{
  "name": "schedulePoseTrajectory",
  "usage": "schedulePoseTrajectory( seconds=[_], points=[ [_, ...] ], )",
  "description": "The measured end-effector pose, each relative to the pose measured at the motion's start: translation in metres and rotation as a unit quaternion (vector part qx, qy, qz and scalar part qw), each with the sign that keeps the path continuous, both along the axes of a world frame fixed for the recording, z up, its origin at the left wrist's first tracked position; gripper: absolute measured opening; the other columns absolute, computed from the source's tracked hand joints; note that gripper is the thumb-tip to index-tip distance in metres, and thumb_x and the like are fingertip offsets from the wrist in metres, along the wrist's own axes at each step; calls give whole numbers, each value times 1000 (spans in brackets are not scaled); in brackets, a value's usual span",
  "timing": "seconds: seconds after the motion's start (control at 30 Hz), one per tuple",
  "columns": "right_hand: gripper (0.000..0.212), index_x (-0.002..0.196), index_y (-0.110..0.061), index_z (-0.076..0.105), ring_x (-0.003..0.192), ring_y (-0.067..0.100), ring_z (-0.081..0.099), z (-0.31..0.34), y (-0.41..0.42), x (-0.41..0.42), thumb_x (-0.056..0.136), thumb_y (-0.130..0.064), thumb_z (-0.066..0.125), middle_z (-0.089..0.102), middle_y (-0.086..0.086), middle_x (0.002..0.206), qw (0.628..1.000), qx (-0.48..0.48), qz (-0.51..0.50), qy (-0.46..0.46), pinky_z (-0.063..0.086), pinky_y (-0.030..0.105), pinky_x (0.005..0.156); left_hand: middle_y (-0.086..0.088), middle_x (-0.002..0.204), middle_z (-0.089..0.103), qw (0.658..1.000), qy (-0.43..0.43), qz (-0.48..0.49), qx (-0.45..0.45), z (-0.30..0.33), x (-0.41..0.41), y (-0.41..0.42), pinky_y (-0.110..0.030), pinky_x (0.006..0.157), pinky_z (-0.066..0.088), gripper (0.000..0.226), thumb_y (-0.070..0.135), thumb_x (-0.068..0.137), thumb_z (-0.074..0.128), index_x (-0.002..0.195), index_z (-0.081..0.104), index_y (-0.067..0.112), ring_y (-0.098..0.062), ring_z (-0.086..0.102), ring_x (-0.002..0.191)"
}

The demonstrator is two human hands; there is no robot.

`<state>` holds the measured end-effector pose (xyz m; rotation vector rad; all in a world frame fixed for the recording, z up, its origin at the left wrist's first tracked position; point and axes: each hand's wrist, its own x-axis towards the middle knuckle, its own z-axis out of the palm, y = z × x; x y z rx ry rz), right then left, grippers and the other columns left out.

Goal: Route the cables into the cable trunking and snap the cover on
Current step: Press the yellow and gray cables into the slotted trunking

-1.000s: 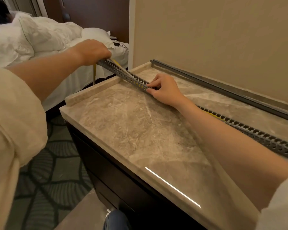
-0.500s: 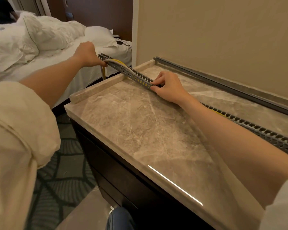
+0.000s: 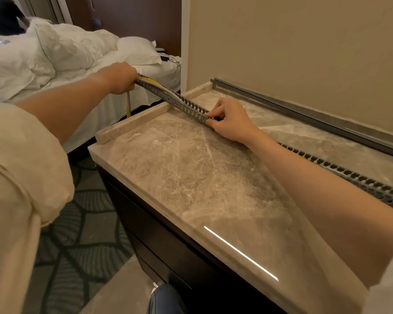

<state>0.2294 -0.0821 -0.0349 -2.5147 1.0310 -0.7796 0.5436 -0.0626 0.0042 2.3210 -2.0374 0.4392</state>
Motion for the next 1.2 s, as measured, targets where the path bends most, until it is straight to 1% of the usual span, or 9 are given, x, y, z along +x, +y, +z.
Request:
schedulePoseTrajectory(
  seconds=[0.13, 0.27, 0.33, 0.4, 0.57, 0.67, 0.87, 1.0, 1.2],
  points=[
    [23, 106, -13, 72, 89, 23, 55, 0, 0, -1, 85, -19, 63, 58, 4, 99, 1000, 1, 7, 2, 49, 42, 81, -25, 86, 62, 992, -114, -20, 48, 15, -1, -2, -39, 68, 47, 15, 7, 88, 52, 88, 64, -3, -38, 58, 76],
    [23, 106, -14, 72, 87, 22, 55, 0, 1, -1, 86, -19, 63, 56, 2, 97, 1000, 2, 9, 8, 49, 42, 81, -7, 62, 52, 980, -175, -10, 91, 39, -11, -8, -35, 62, 52, 9, 2, 85, 56, 86, 65, 2, -26, 57, 61],
    [23, 106, -14, 72, 87, 23, 55, 0, 1, -1, 86, -19, 63, 56, 2, 97, 1000, 3, 10, 8, 49, 44, 81, -12, 73, 59, 979, -183, -23, 84, 50, -14, -11, -35, 62, 54, 11, 2, 86, 57, 92, 65, 4, -27, 61, 64],
    [22, 105, -14, 72, 88, 24, 55, 0, 1, 0, 86, -19, 63, 57, 4, 99, 1000, 4, 9, 9, 49, 45, 82, -14, 82, 63, 980, -177, -44, 74, 59, -18, -14, -36, 64, 54, 13, 5, 87, 58, 98, 66, 5, -28, 62, 68],
    [22, 105, -15, 72, 88, 23, 55, 0, 1, 0, 86, -20, 63, 53, 0, 95, 1000, 6, 5, 12, 49, 46, 82, -10, 73, 59, 985, -145, -40, 81, 59, -24, -19, -39, 67, 54, 12, 4, 83, 64, 94, 69, 3, -26, 61, 66],
    [22, 104, -14, 72, 87, 23, 54, 0, 2, 0, 86, -20, 62, 52, -1, 95, 1000, 6, 8, 13, 49, 45, 82, -6, 67, 56, 987, -142, -36, 73, 59, -20, -17, -35, 63, 50, 11, 3, 82, 66, 91, 70, 2, -23, 56, 62],
    [22, 105, -15, 72, 85, 23, 54, 0, 4, -1, 86, -20, 62, 56, 5, 98, 1000, 8, 12, 11, 48, 46, 80, -11, 74, 57, 982, -166, -27, 86, 59, -25, -16, -35, 65, 51, 11, 3, 83, 64, 93, 68, -1, -26, 58, 70],
    [22, 104, -15, 72, 84, 23, 54, 0, 4, -2, 86, -20, 62, 56, 4, 98, 1000, 11, 12, 12, 49, 45, 79, -8, 68, 56, 980, -170, -9, 101, 57, -25, -14, -33, 62, 48, 10, 2, 82, 64, 91, 68, 2, -25, 57, 67],
    [22, 105, -16, 72, 83, 21, 52, -1, 2, 0, 86, -20, 62, 53, 0, 94, 1000, 9, 8, 13, 48, 41, 77, -22, 87, 65, 993, -103, -39, 49, 48, -19, -10, -39, 73, 48, 12, 0, 82, 64, 94, 68, -2, -32, 55, 77]
  ],
)
